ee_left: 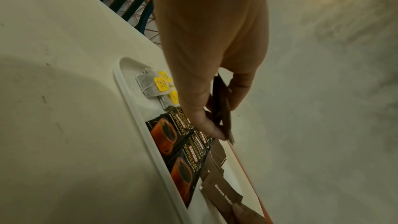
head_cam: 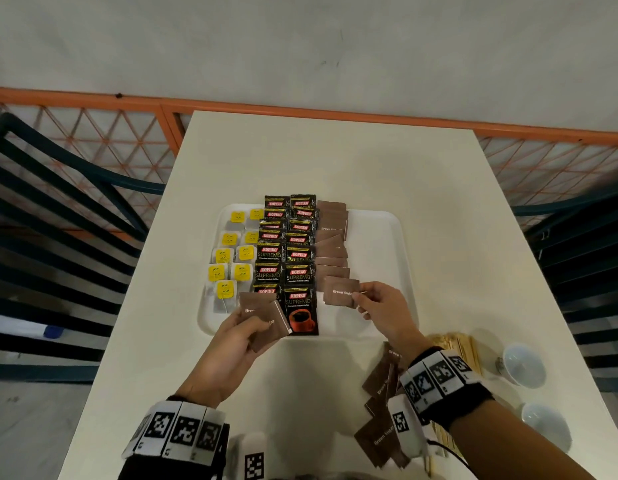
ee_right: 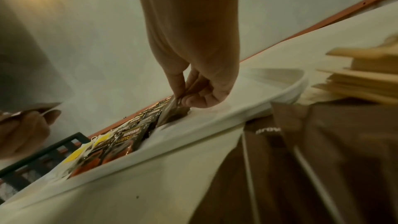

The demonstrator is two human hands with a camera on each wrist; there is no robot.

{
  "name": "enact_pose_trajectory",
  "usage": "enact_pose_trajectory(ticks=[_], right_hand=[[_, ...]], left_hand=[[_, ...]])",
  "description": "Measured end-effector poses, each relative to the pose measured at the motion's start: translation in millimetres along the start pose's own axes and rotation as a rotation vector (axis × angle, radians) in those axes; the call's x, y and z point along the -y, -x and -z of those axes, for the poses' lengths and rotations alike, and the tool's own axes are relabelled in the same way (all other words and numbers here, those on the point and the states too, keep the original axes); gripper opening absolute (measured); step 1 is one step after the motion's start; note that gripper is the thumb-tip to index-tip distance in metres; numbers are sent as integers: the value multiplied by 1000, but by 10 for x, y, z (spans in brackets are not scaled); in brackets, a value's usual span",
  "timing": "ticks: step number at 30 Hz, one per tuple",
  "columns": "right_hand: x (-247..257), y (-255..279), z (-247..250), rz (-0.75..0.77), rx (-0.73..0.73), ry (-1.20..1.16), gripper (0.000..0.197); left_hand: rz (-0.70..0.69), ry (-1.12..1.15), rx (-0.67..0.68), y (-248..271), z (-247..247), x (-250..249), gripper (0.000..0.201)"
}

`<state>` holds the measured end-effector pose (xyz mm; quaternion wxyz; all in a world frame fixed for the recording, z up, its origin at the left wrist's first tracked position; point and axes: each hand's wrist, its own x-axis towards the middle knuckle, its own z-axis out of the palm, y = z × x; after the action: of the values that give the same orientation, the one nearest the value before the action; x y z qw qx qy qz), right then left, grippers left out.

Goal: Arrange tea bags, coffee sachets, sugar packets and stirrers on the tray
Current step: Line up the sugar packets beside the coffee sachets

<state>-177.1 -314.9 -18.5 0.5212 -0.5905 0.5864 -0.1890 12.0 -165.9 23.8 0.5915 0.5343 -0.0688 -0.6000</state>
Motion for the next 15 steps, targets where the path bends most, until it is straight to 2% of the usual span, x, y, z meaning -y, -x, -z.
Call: enact_pose_trajectory(ticks=[6, 12, 14, 15], right_hand=[[25, -71, -142, 18, -39, 37, 5], [61, -28, -194, 97, -162, 181, 14], [159, 74, -207, 136, -113, 188, 11], [219, 140, -222, 147, -29, 180, 12]], left_hand=[[-33, -64, -3, 10, -7, 16, 31], [-71, -180, -56, 3, -13, 12, 31], [-73, -185, -54, -11, -30, 15, 31], [-73, -192, -47, -16, -49, 15, 31]])
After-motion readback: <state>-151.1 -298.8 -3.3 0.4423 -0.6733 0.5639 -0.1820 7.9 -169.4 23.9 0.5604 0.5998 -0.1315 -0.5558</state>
